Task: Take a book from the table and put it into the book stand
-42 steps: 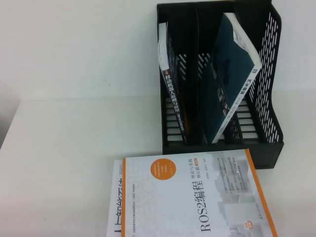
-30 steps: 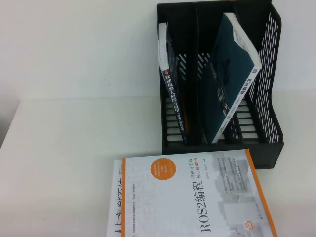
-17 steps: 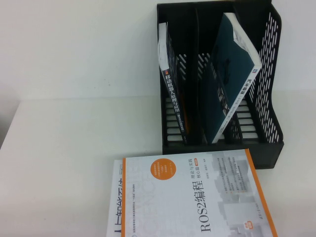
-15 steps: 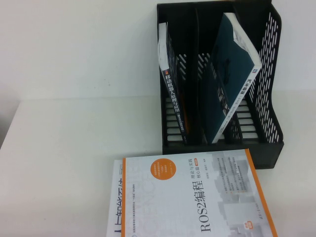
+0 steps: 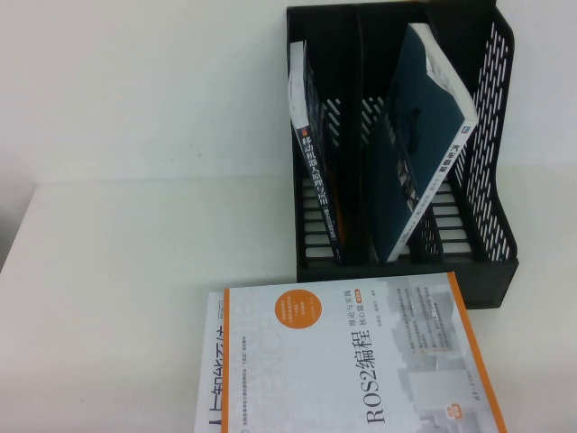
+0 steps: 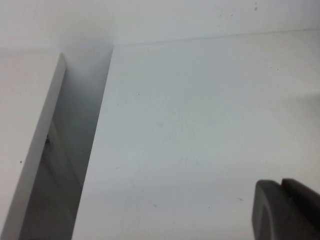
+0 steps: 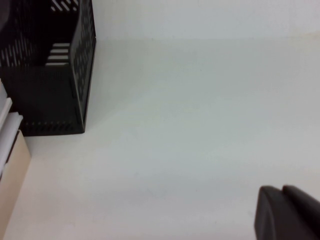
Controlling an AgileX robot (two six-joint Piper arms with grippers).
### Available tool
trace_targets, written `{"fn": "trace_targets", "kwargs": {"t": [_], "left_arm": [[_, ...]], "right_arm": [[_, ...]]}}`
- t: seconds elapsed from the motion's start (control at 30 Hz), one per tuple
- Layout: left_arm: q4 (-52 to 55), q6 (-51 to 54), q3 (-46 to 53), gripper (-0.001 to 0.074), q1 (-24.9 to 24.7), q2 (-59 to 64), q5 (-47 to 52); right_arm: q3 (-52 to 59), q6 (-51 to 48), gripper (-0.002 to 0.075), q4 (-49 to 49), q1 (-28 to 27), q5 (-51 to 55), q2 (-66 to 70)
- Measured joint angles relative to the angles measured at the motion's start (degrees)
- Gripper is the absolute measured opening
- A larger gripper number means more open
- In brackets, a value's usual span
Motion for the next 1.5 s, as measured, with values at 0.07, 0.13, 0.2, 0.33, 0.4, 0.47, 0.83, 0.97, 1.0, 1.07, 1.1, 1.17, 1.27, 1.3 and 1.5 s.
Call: {"fn": "trace_targets", "kwargs": {"t": [0.07, 0.13, 0.2, 0.33, 0.4, 0.47, 0.83, 0.97, 1.0, 1.07, 1.1, 1.17, 1.27, 1.3, 1.5], "left_arm": [[0.0, 0.0, 0.0, -0.0002, 0.0, 0.0, -0.3], [0.0, 0.0, 0.1, -0.0002, 0.0, 0.0, -1.3], [0.0, 0.0, 0.4, -0.0002, 0.0, 0.0, -3.4], [0.0, 0.0, 0.4, -0.0002, 0.0, 0.0, -13.0], [0.3, 0.0, 0.4, -0.0002, 0.0, 0.0, -20.0], [0.3, 0.0, 0.4, -0.0002, 0.0, 0.0, -27.7], [0.8, 0.0, 0.4, -0.0002, 0.0, -0.2, -59.7], [1.0, 0.0, 0.4, -0.0002, 0.0, -0.3, -62.0], [1.0, 0.0, 0.4, -0.0002, 0.0, -0.3, -62.8], [0.5, 0.0, 0.4, -0.0002, 0.0, -0.3, -63.6], [0.0, -0.3, 0.4, -0.0002, 0.0, -0.3, -63.1], [-1.6, -1.6, -0.1, -0.0002, 0.0, -0.3, -57.8], [-2.3, -3.4, -5.3, -0.0002, 0.0, -0.3, -40.7], [-2.4, -3.7, -7.9, -0.0002, 0.0, -0.3, -34.5], [-4.5, -4.5, -17.9, -0.0002, 0.0, 3.8, -15.4]], "right_arm": [[0.0, 0.0, -0.0003, 0.0, 0.0, -0.3, 0.0], [0.2, 0.0, -0.0003, 0.0, 0.0, -1.9, 0.0], [0.4, 0.0, -0.0003, 0.0, 0.0, -5.4, 0.0], [0.4, 0.0, -0.0003, 0.0, 0.0, -18.3, 0.0], [0.4, 0.0, -0.0003, 0.0, 0.0, -27.2, 0.0], [0.4, 0.0, -0.0003, 0.0, 0.0, -35.1, 0.0], [0.4, 6.2, -0.0003, 1.6, 0.0, -60.8, 0.0], [0.4, 9.4, -0.0003, 4.0, 0.0, -59.7, 0.0], [0.4, 9.4, -0.0003, 4.0, 0.0, -59.0, 0.0], [0.4, 9.8, -0.0002, 4.0, 0.0, -57.1, 0.0], [0.1, 10.2, -0.0002, 4.0, 0.0, -54.8, 0.0], [-1.9, 11.1, -0.0002, 4.0, 0.0, -46.5, 0.0], [-8.4, 11.4, -0.0002, 4.3, 0.0, -29.6, 0.0], [-10.9, 11.4, -0.0001, 4.3, 0.0, -24.0, 0.1], [-24.3, 10.7, -0.0001, 5.6, 0.0, 0.4, 10.7]]}}
